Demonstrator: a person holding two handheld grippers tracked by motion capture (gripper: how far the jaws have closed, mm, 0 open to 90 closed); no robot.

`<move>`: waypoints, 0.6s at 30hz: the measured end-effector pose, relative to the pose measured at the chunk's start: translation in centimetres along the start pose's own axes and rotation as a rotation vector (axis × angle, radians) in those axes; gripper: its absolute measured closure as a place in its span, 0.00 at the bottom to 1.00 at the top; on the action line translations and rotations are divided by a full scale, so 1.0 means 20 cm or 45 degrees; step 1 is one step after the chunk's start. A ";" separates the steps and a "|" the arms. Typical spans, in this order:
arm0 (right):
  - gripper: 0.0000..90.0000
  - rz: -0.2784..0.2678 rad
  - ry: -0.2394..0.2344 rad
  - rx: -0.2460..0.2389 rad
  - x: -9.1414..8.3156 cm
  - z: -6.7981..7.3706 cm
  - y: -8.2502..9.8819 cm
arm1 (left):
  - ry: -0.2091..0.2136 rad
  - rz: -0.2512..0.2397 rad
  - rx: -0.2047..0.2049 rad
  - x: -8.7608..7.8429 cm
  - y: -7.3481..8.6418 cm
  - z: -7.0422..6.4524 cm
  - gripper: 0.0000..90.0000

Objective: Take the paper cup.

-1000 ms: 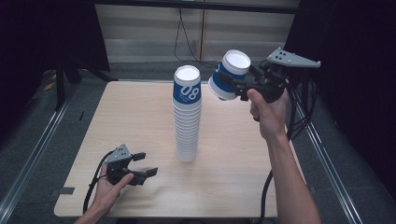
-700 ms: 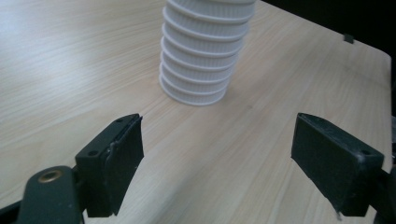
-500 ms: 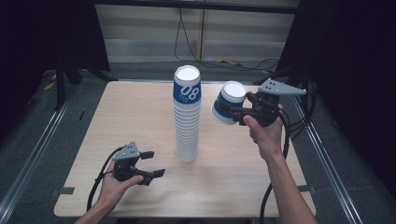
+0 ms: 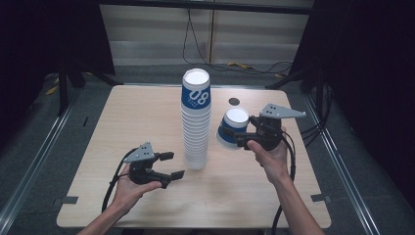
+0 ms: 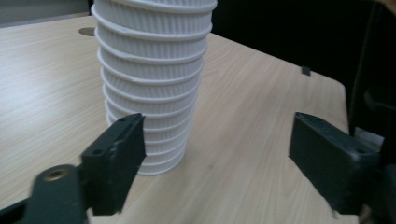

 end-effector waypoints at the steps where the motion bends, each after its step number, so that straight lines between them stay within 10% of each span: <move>1: 0.30 0.004 -0.012 0.006 0.00 0.00 0.01 | -0.001 0.004 0.009 0.01 -0.01 0.00 0.24; 18: 0.30 0.047 -0.093 0.069 0.09 0.08 0.23 | 0.065 -0.046 0.032 0.08 -0.08 -0.10 0.20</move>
Point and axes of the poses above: each handheld gripper's, and its own axes: x roughly forward along the jaws, y roughly out of its underside, z roughly to its left, the point moved 4 cm from there along x, roughly forward along the jaws, and after that the axes turned 12 degrees about -y, right-handed, at the moved point
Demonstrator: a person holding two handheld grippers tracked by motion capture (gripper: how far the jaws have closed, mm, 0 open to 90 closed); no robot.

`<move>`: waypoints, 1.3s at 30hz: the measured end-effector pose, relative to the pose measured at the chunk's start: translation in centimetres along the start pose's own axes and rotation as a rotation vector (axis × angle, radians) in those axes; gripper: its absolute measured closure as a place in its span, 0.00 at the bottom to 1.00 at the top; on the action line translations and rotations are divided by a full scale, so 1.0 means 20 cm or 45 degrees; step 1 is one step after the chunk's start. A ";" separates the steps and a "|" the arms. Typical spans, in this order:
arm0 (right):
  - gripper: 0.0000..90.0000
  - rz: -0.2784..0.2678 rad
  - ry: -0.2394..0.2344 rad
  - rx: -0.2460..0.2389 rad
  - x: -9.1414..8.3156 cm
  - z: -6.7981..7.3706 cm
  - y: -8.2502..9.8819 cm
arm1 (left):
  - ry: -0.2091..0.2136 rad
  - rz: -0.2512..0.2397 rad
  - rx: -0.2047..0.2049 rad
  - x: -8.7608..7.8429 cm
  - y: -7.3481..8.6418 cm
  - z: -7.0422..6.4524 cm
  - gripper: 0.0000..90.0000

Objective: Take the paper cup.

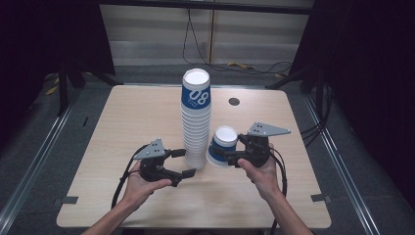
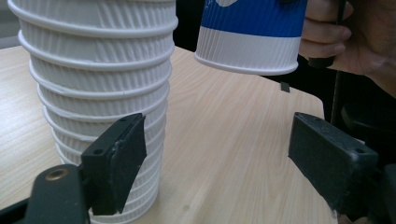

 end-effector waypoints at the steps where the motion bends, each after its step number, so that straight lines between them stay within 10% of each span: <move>1: 0.30 -0.003 -0.004 -0.003 0.00 0.00 0.01 | 0.001 0.011 0.006 0.00 0.01 0.00 0.19; 39: 0.31 0.009 -0.283 0.018 0.25 0.11 0.20 | 0.140 0.019 0.030 0.04 0.08 -0.08 0.17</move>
Point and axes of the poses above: each handheld gripper's, and its own axes: x roughly forward along the jaws, y roughly out of its underside, z roughly to its left, the point moved 4 cm from there along x, roughly forward along the jaws, and after that the axes turned 12 degrees about -y, right-handed, at the moved point
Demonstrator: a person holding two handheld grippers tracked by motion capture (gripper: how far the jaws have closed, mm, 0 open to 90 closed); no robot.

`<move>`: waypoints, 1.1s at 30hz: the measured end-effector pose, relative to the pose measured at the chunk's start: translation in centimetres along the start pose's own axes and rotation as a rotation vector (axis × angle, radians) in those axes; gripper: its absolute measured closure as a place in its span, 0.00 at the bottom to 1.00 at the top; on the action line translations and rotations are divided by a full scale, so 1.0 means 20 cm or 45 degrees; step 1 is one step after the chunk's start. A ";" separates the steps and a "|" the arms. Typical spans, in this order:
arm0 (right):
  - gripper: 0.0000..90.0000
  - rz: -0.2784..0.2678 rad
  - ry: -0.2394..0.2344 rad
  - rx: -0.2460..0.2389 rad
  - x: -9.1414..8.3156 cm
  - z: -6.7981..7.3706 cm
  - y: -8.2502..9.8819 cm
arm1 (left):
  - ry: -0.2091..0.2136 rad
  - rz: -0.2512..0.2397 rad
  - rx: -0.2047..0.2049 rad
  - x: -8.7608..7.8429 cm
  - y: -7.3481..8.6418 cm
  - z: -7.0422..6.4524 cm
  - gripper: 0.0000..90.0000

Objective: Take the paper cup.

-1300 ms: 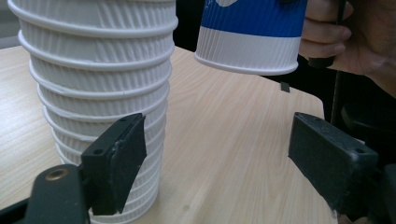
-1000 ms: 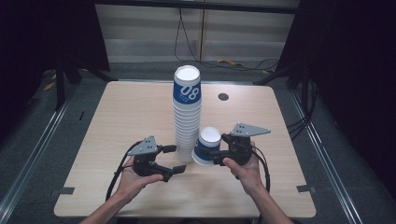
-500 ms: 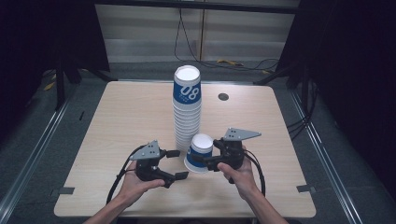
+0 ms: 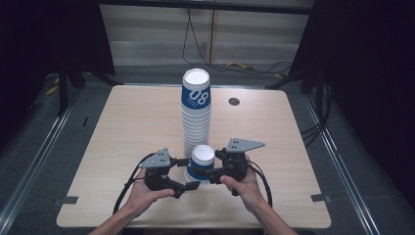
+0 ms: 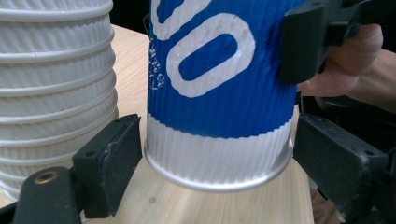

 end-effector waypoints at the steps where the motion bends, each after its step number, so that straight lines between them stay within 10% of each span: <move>1: 0.31 0.000 0.001 -0.003 0.00 0.00 0.00 | -0.003 0.002 -0.005 0.00 0.00 0.00 0.17; 33: 0.28 0.081 -0.038 -0.017 0.07 0.03 0.05 | 0.025 0.086 0.067 0.04 0.02 -0.02 0.22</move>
Point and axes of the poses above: each handheld gripper's, and its own axes: x roughly forward along the jaws, y roughly out of its underside, z roughly to its left, the point moved 4 cm from there along x, roughly forward along the jaws, and after that the axes turned 12 degrees about -y, right-handed, at the moved point
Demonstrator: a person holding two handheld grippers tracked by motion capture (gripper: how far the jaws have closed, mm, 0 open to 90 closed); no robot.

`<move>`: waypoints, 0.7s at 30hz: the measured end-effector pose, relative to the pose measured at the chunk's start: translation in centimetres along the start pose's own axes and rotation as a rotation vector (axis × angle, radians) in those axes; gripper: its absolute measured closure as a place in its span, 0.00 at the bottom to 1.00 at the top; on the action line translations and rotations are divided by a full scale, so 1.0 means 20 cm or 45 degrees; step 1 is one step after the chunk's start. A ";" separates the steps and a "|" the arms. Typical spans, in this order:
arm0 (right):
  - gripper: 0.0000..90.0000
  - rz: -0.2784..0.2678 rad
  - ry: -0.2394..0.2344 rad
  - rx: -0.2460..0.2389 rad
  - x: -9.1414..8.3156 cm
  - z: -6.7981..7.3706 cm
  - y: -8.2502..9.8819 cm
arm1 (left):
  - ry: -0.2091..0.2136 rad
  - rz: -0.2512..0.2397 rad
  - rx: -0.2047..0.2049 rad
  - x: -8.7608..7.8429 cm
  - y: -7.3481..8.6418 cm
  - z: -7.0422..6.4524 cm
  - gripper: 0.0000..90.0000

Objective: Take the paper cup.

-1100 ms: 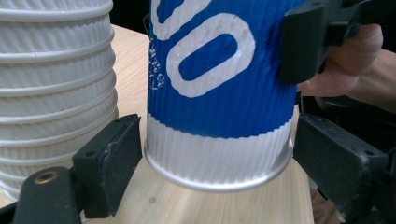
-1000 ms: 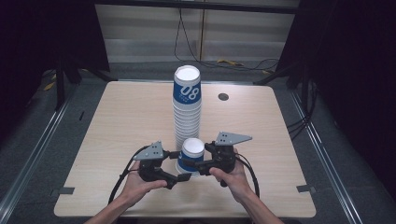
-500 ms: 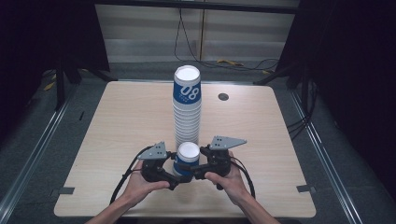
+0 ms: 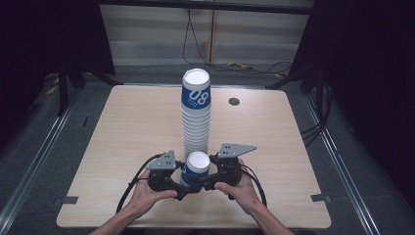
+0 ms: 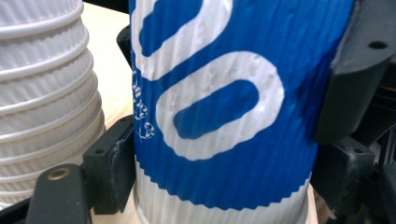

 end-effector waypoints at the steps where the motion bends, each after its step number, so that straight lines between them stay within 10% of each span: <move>1: 0.28 0.004 -0.002 0.004 0.00 0.00 0.00 | -0.002 0.005 -0.003 0.00 0.00 0.00 0.22; 21: 0.17 0.053 -0.009 0.117 -0.04 -0.02 -0.02 | -0.030 0.100 -0.023 -0.03 0.03 0.05 0.23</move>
Point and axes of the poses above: each handheld gripper's, and its own axes: x roughly forward along the jaws, y roughly out of its underside, z roughly to its left, the point moved 4 cm from there along x, roughly forward along the jaws, and after that the axes turned 12 degrees about -y, right-handed, at the moved point
